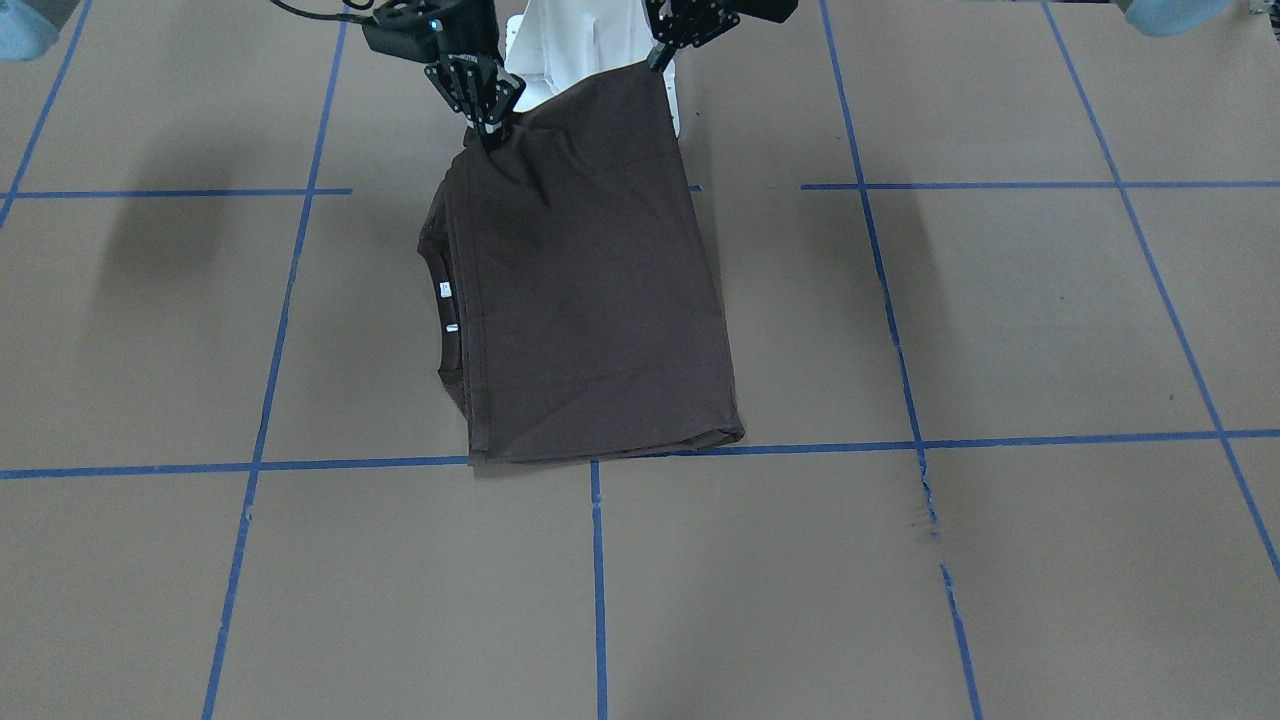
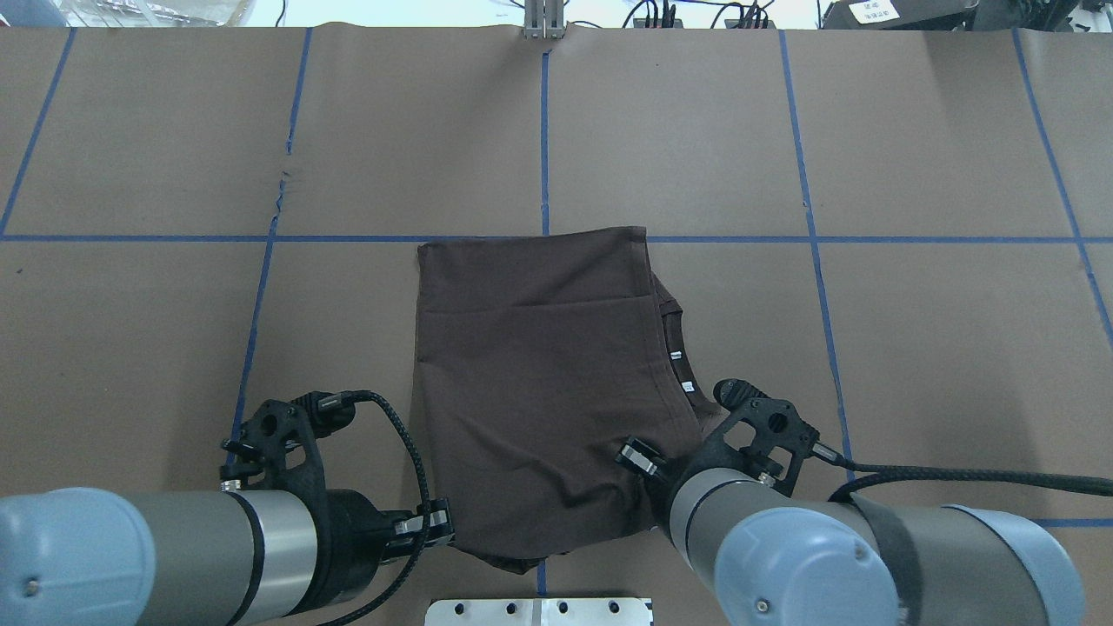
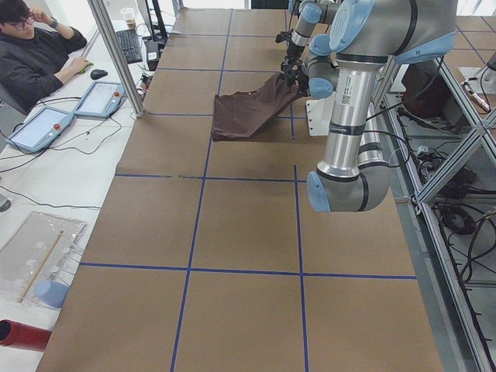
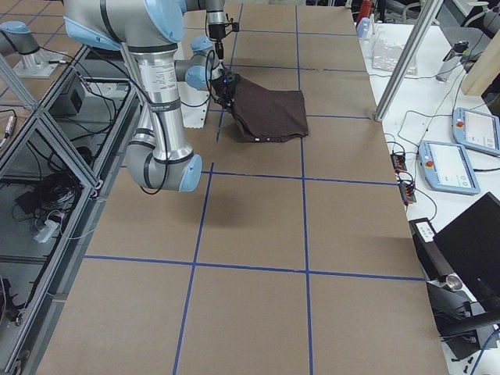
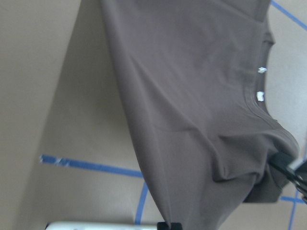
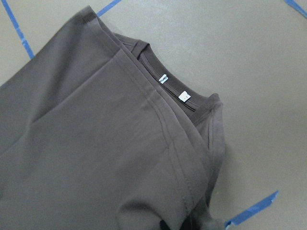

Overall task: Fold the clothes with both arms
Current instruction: 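Lift the near edge with both grippers and fold it farther from the robot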

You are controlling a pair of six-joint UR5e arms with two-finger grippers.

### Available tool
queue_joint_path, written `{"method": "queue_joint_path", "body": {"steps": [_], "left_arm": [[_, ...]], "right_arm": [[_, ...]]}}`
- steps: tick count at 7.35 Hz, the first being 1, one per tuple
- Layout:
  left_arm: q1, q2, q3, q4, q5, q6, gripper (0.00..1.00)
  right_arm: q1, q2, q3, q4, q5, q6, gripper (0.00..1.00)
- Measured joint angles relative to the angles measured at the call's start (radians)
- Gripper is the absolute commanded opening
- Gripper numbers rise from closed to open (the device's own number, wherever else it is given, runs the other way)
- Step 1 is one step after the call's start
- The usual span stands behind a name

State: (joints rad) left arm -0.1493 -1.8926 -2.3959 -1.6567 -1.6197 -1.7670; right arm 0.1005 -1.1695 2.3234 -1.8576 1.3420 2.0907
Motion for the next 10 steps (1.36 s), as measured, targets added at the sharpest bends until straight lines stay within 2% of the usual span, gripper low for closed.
{"method": "queue_joint_path", "body": {"steps": [1, 3, 5, 8, 10], "left_arm": [[-0.002, -0.003, -0.036, 0.048, -0.018, 0.002, 0.00], [-0.033, -0.026, -0.001, 0.075, -0.028, 0.036, 0.00], [-0.126, -0.083, 0.119, 0.076, -0.034, 0.129, 0.00], [-0.290, -0.146, 0.272, 0.061, -0.041, 0.284, 0.00], [-0.366, -0.171, 0.399, -0.012, -0.041, 0.336, 0.00]], "right_arm": [[-0.013, 0.010, 0.039, -0.046, 0.001, 0.008, 0.00], [-0.001, 0.051, -0.025, -0.060, 0.000, 0.002, 0.00], [0.078, 0.089, -0.121, -0.016, 0.012, -0.043, 0.00], [0.223, 0.122, -0.284, 0.120, 0.086, -0.117, 0.00], [0.280, 0.165, -0.427, 0.209, 0.099, -0.151, 0.00]]}}
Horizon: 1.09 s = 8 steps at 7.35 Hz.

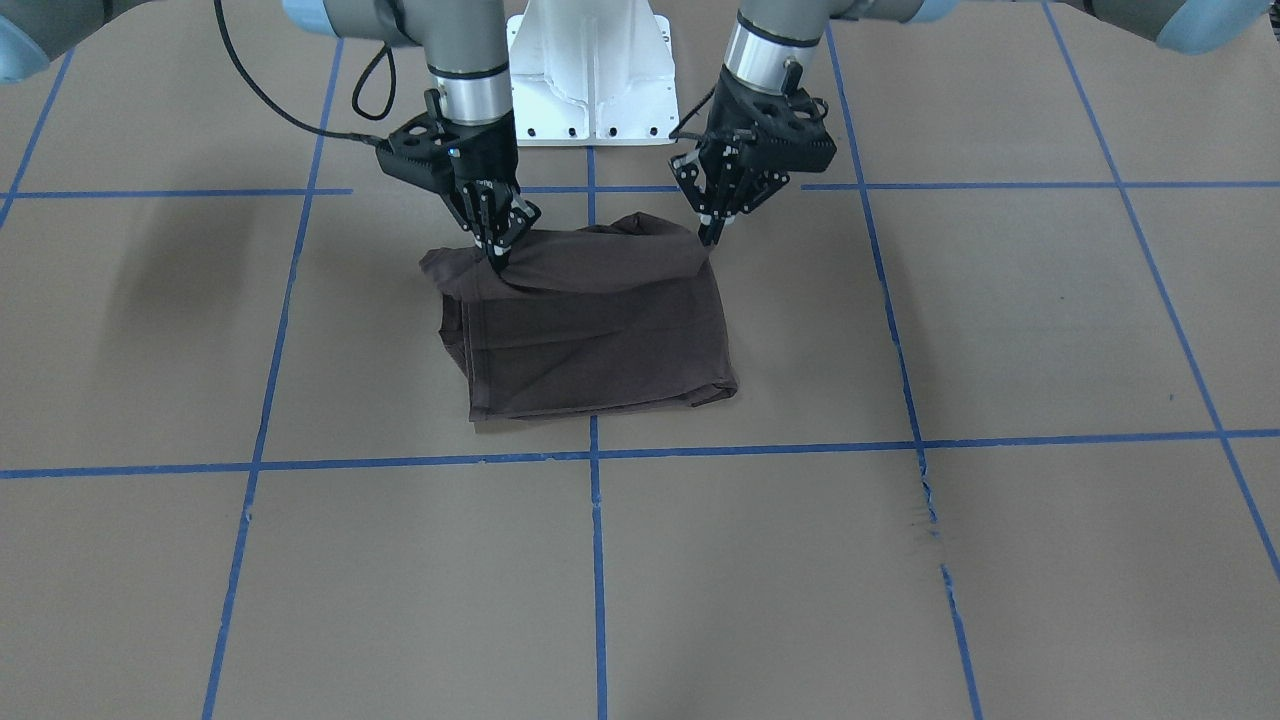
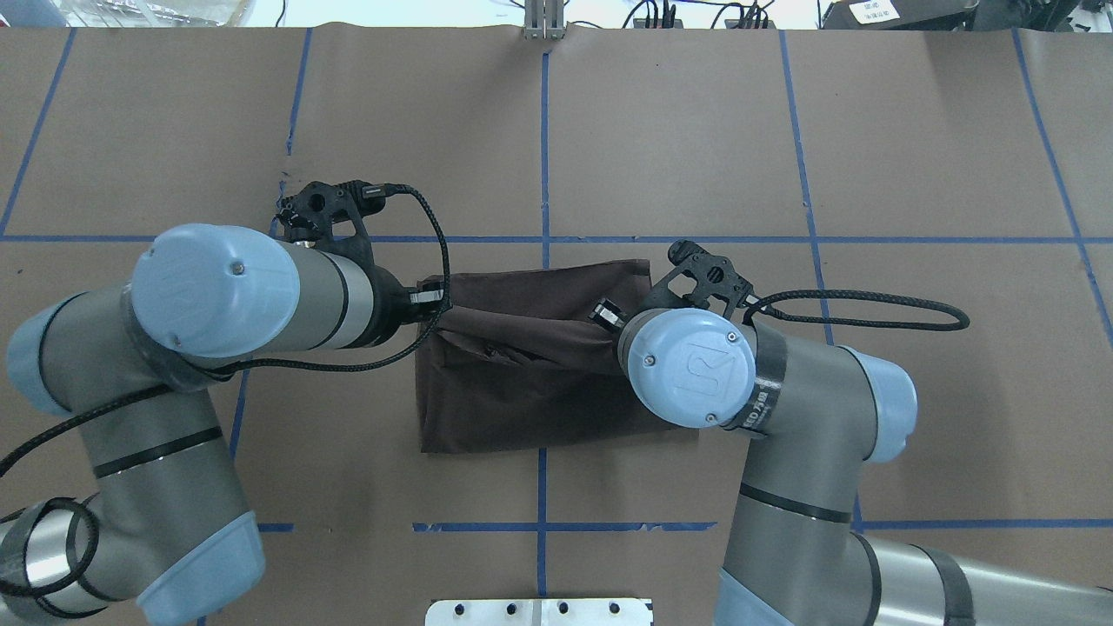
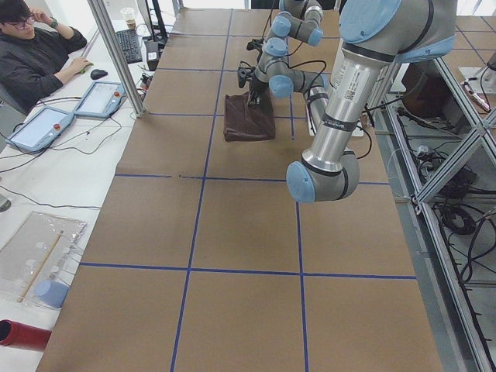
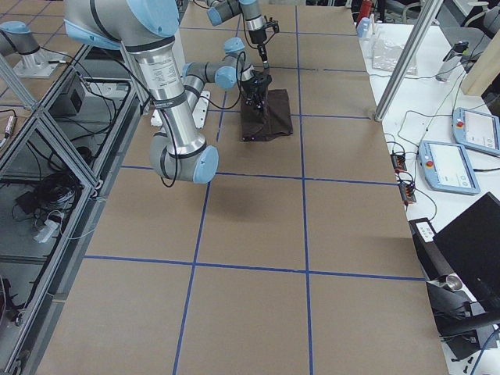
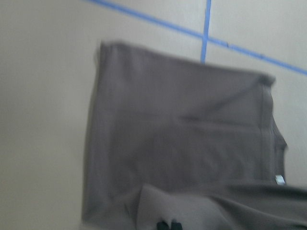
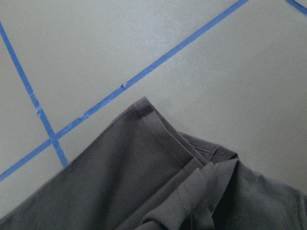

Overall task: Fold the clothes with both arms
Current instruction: 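Lift the near edge with both grippers and fold it farther from the robot, then lay the folded edge down and open both grippers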

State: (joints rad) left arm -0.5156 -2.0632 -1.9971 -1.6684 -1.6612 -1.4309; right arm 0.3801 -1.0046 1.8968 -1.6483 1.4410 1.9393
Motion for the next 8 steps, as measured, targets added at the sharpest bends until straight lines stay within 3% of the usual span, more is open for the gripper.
{"method": "queue_joint_path", "body": {"steps": [3, 4, 5, 6, 8], "left_arm": [[-0.039, -0.026, 0.218, -0.169, 0.002, 0.027, 0.00], [-0.042, -0.034, 0.259, -0.196, 0.003, 0.029, 0.00], [-0.042, -0.041, 0.281, -0.207, 0.003, 0.030, 0.93], [-0.042, -0.044, 0.291, -0.212, 0.003, 0.040, 1.00], [-0.047, -0.040, 0.297, -0.232, 0.002, 0.140, 1.00]], "right_arm": [[0.048, 0.098, -0.218, 0.106, 0.014, -0.026, 0.00], [0.057, 0.110, -0.253, 0.126, 0.018, -0.042, 0.35], [0.063, 0.115, -0.268, 0.134, 0.025, -0.068, 0.99], [0.065, 0.117, -0.278, 0.137, 0.028, -0.116, 1.00], [0.066, 0.123, -0.290, 0.138, 0.037, -0.212, 1.00]]}}
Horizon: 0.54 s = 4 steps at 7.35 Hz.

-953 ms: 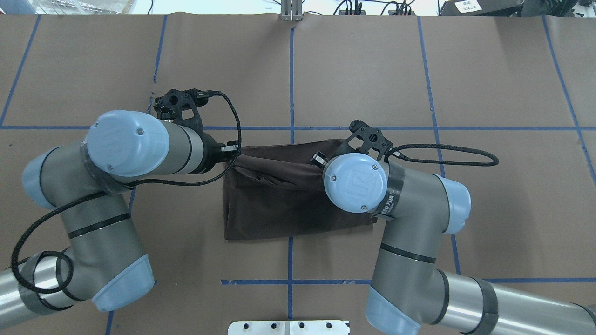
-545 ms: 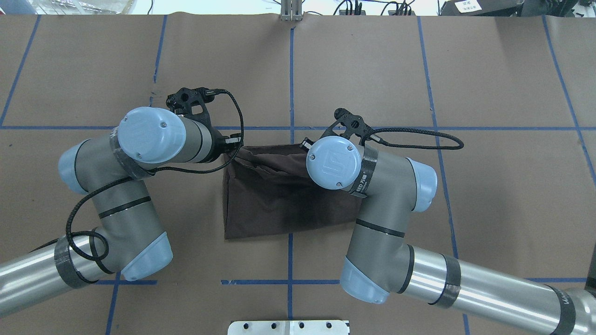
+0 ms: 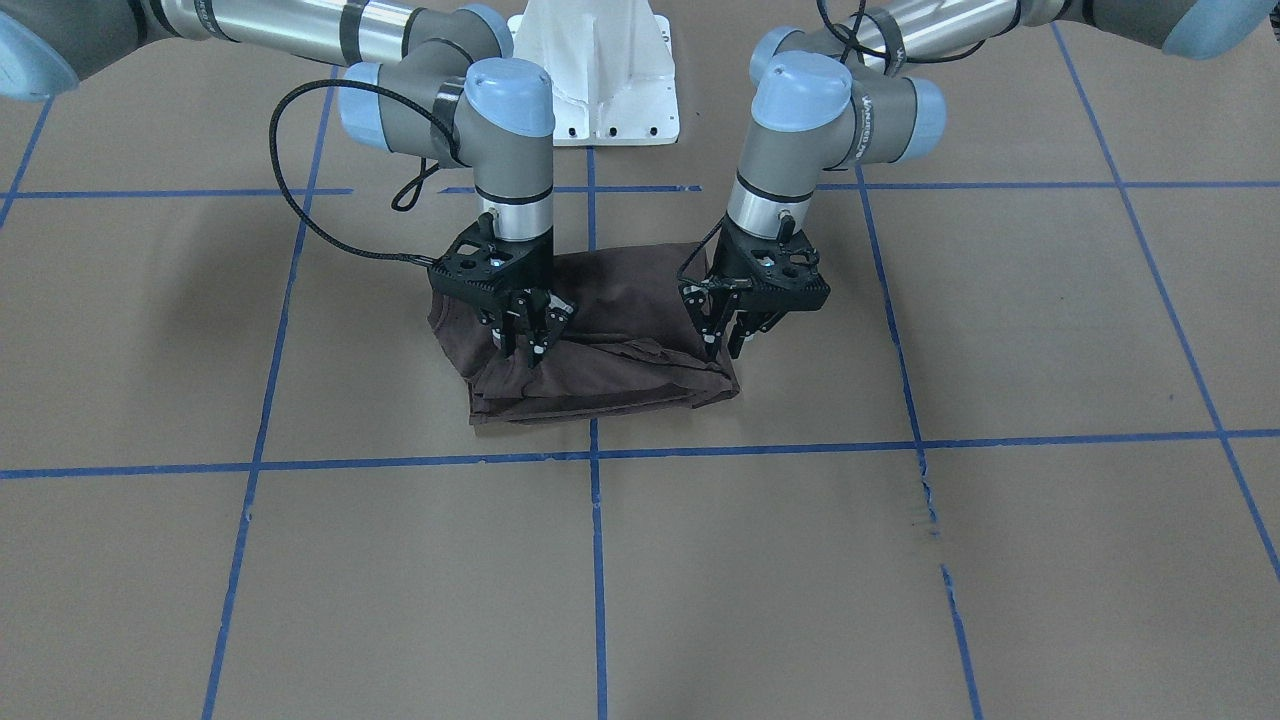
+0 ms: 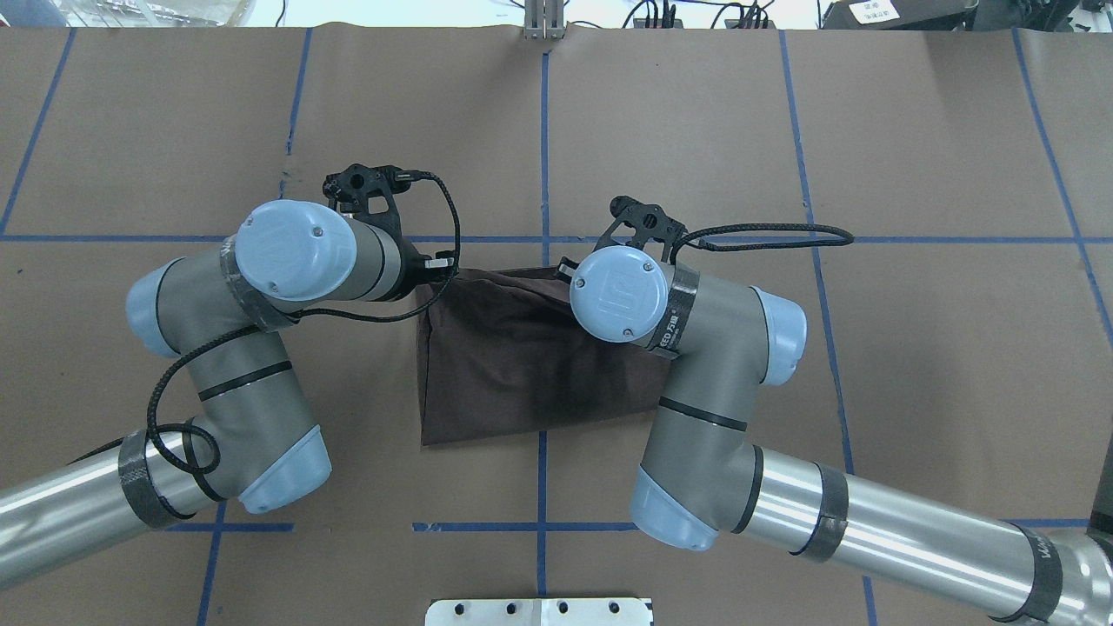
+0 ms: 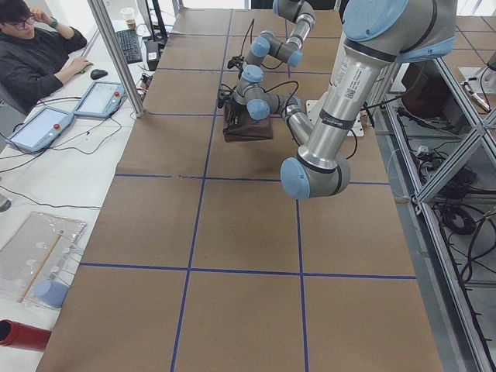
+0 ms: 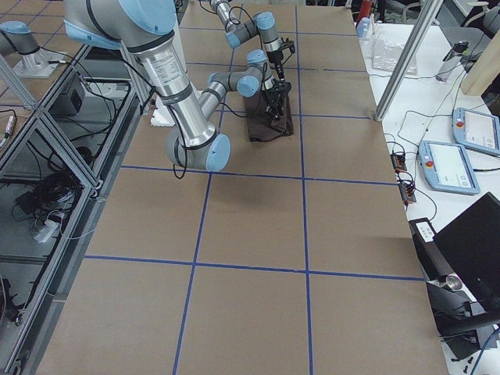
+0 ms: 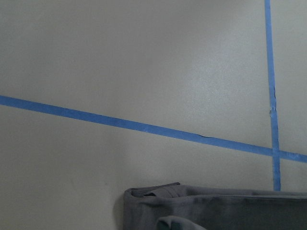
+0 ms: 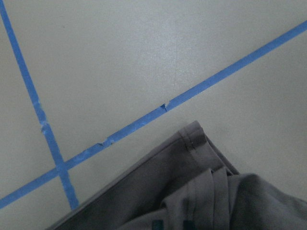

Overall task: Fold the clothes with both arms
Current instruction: 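Lay the folded edge down and open both grippers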

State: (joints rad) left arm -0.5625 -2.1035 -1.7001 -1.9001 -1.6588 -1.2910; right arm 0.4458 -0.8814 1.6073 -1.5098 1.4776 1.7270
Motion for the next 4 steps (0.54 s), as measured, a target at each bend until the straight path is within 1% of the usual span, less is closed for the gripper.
{"method": "queue_joint_path", "body": {"steps": [2, 3, 4], "left_arm": [[-0.018, 0.007, -0.003, -0.022, -0.022, 0.093, 1.00], [-0.023, 0.011, -0.006, -0.026, -0.040, 0.109, 1.00], [-0.024, 0.013, -0.009, -0.028, -0.048, 0.115, 1.00]], "right_arm": [[-0.007, 0.026, 0.006, -0.004, 0.024, -0.034, 1.00], [-0.024, 0.036, 0.009, -0.006, 0.023, -0.044, 1.00], [-0.053, 0.041, 0.008, -0.008, 0.002, -0.070, 1.00]]}}
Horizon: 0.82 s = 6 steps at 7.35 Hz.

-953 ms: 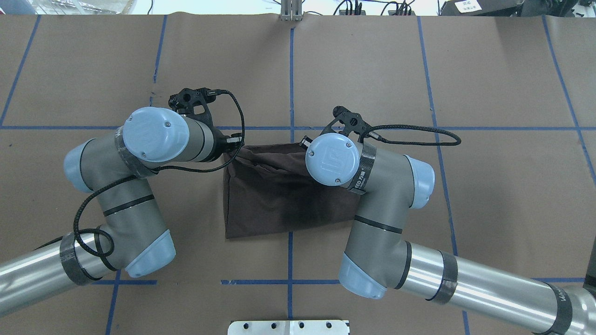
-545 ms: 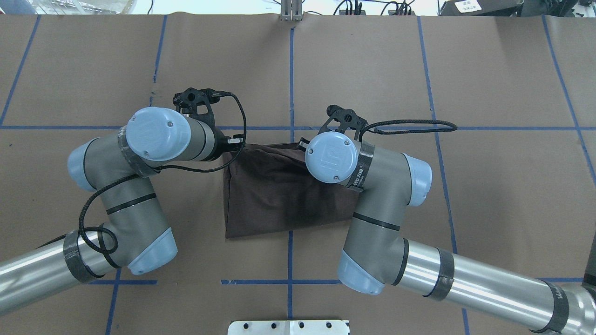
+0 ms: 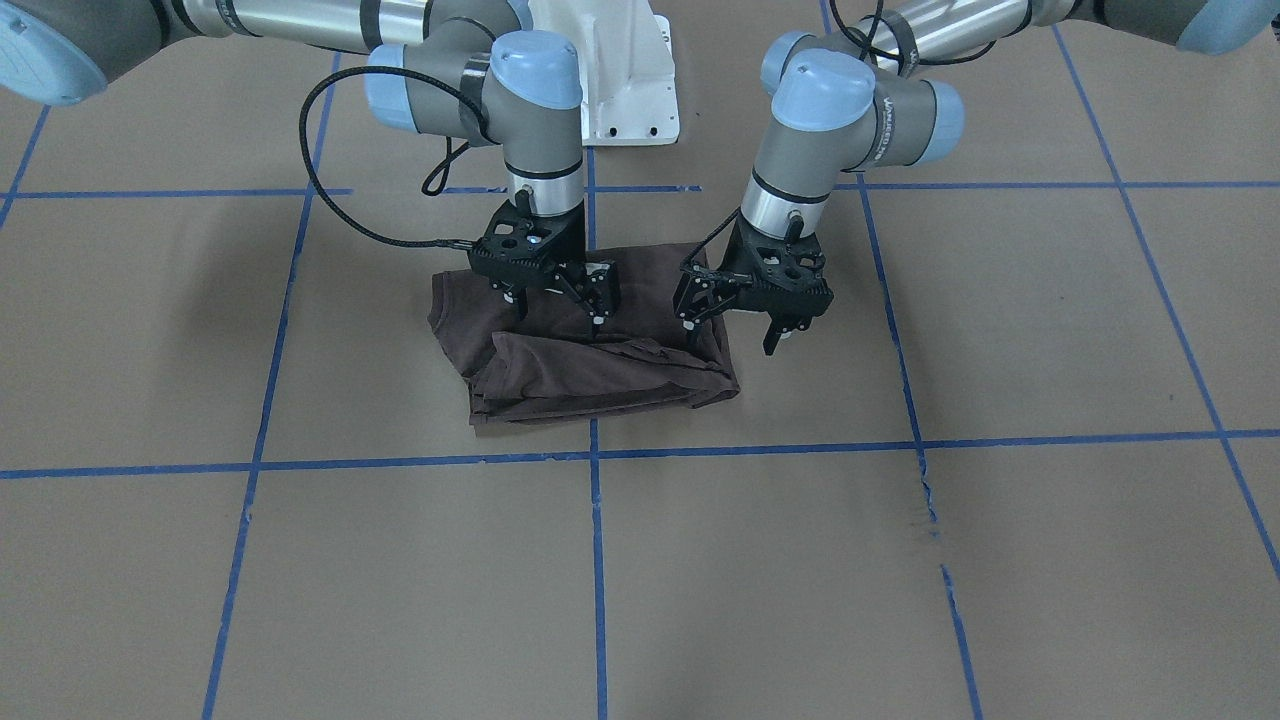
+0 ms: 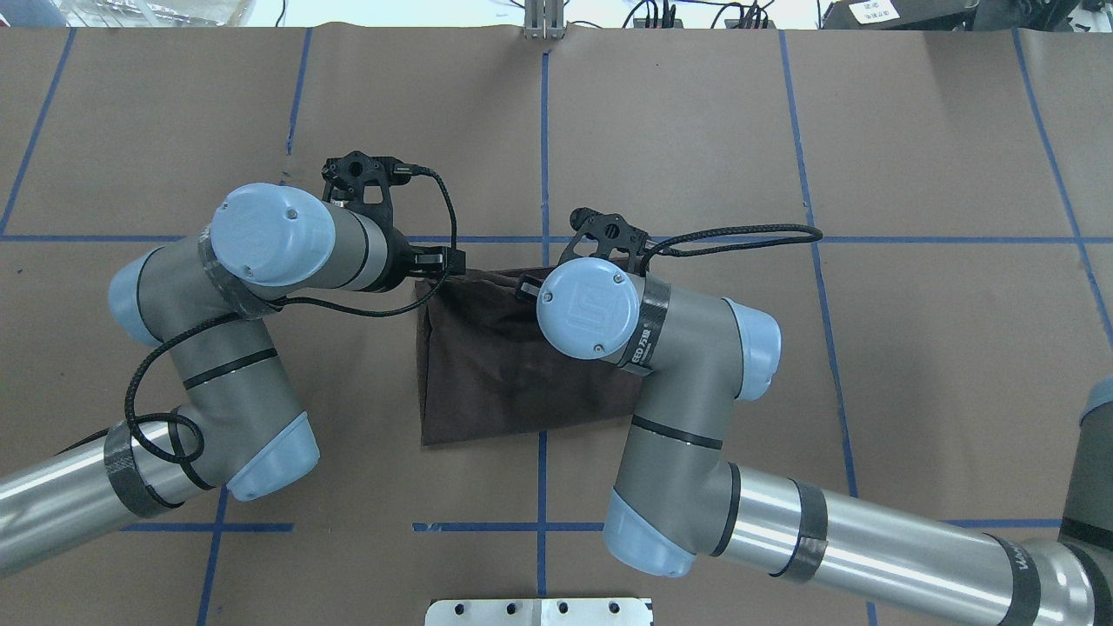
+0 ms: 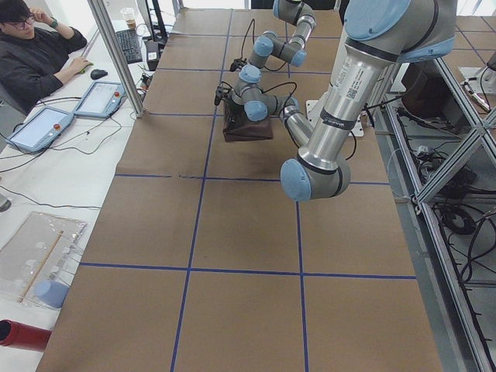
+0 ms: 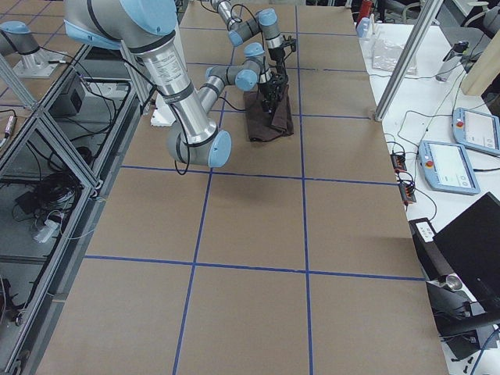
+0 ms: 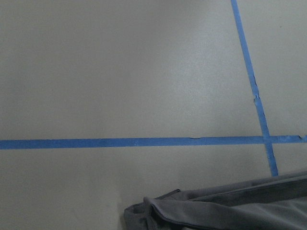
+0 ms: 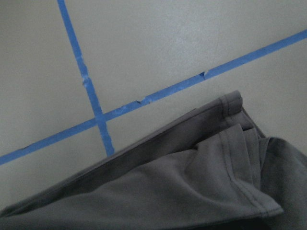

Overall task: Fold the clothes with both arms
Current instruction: 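Lay the folded edge down and open both grippers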

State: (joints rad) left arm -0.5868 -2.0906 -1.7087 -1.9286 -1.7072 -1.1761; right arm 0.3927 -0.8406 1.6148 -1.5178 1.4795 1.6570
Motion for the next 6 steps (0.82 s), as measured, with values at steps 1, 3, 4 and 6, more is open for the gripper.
{"method": "queue_joint_path", "body": {"steps": [1, 3, 4, 6], "left_arm": [[-0.001, 0.001, -0.001, -0.002, -0.003, 0.001, 1.00], [-0.002, 0.004, -0.002, -0.003, -0.005, 0.000, 1.00], [-0.002, 0.004, -0.003, -0.003, -0.005, -0.001, 1.00], [-0.002, 0.004, -0.003, -0.003, -0.006, -0.002, 1.00]], "right_arm": [[-0.038, -0.001, -0.007, -0.002, -0.049, -0.054, 1.00], [-0.078, 0.009, -0.054, -0.002, -0.126, -0.169, 1.00], [-0.075, 0.016, -0.080, -0.001, -0.142, -0.206, 1.00], [-0.021, 0.045, -0.157, 0.004, -0.151, -0.245, 1.00]]}}
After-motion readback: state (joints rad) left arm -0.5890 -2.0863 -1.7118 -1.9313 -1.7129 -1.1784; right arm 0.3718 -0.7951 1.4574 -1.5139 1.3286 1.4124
